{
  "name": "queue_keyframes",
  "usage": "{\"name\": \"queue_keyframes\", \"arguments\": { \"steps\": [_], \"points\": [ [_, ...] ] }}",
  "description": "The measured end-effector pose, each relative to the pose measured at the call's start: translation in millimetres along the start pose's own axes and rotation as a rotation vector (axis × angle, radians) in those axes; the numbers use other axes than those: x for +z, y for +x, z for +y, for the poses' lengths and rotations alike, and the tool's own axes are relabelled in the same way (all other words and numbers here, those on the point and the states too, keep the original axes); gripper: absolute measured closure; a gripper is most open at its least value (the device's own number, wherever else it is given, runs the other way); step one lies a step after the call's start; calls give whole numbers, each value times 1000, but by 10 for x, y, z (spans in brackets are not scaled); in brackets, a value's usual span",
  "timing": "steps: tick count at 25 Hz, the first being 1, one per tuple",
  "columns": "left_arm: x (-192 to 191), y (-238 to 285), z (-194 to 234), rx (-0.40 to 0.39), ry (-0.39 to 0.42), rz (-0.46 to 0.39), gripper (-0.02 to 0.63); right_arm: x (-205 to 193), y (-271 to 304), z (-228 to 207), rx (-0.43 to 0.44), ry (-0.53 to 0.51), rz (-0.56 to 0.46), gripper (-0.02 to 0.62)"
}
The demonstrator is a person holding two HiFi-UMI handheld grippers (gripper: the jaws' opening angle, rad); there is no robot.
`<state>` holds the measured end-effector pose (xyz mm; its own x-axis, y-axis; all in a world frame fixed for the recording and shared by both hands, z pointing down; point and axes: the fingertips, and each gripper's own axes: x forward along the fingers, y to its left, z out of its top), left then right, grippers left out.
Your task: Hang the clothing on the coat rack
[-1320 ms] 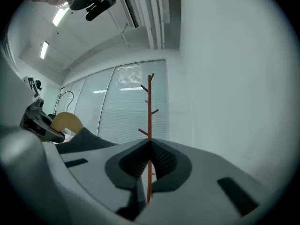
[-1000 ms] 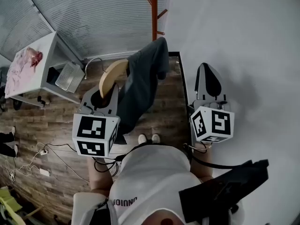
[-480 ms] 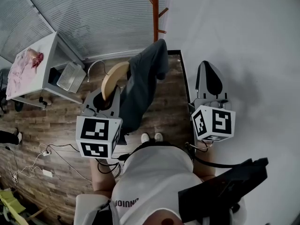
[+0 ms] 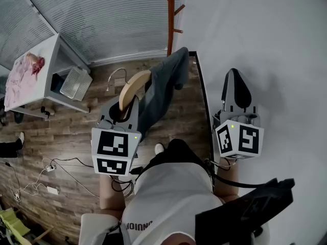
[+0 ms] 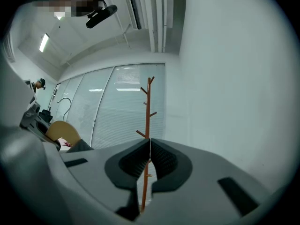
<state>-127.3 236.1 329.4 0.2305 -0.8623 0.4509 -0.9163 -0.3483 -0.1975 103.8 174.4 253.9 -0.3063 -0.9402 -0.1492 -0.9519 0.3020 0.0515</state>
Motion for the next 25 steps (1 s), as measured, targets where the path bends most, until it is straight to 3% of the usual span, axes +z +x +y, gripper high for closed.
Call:
{"name": "queue_keyframes", "arguments": {
  "steps": [11, 25],
  "points": [
    [93, 493, -78, -23, 23, 33, 569, -120, 290, -283, -40, 42, -7, 574],
    [378, 1905, -303, -112, -3, 92, 568, -460, 1433, -1128, -1, 94, 37, 574]
  ]
}}
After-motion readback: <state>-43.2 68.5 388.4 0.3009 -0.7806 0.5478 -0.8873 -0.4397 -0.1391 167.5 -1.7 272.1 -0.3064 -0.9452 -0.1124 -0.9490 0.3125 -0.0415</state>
